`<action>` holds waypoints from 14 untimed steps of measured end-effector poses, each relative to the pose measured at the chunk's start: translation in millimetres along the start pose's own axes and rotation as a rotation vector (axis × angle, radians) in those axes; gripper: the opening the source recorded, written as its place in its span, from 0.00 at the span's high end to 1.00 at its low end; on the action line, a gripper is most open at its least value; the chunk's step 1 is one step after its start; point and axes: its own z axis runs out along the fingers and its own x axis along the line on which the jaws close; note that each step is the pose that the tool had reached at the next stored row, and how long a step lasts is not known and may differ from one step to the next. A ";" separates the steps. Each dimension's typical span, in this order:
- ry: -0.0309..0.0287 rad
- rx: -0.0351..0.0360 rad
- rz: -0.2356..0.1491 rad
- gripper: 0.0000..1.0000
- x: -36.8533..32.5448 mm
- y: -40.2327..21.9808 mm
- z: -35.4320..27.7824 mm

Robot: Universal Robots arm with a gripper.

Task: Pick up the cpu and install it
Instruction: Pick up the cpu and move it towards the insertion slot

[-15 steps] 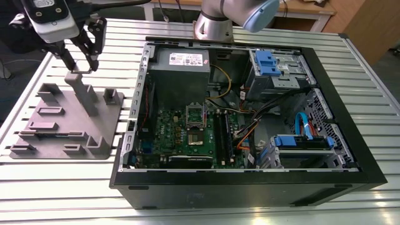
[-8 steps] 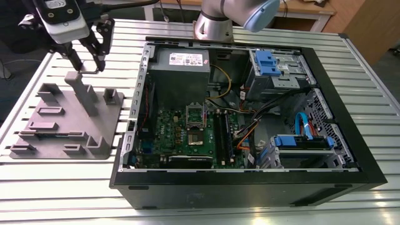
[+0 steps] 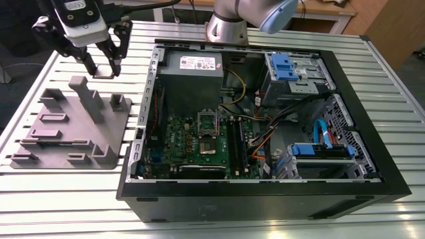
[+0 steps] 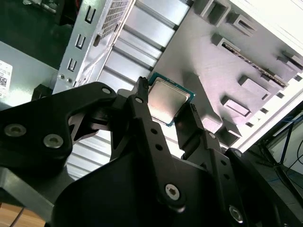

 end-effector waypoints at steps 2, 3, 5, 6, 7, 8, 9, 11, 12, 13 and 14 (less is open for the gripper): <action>0.0000 0.0000 0.000 0.53 -3.6 0.0 0.2; 0.0000 0.0000 0.000 0.53 -5.6 0.1 0.2; 0.0000 0.0000 0.000 0.53 -9.4 0.1 0.4; 0.0001 0.0000 0.000 0.53 -11.2 0.1 0.4; 0.0000 0.0000 0.000 0.53 -13.2 0.1 0.5; 0.0000 0.0000 0.000 0.53 -15.2 0.1 0.6; 0.0000 -0.0001 0.000 0.53 -17.2 0.1 0.7; 0.0001 0.0001 0.000 0.53 -21.3 0.2 0.8; 0.0000 0.0000 0.000 0.53 -23.5 0.2 1.0; 0.0000 0.0000 0.000 0.53 -25.6 0.2 1.0; 0.0001 0.0000 0.000 0.53 -27.7 0.2 1.1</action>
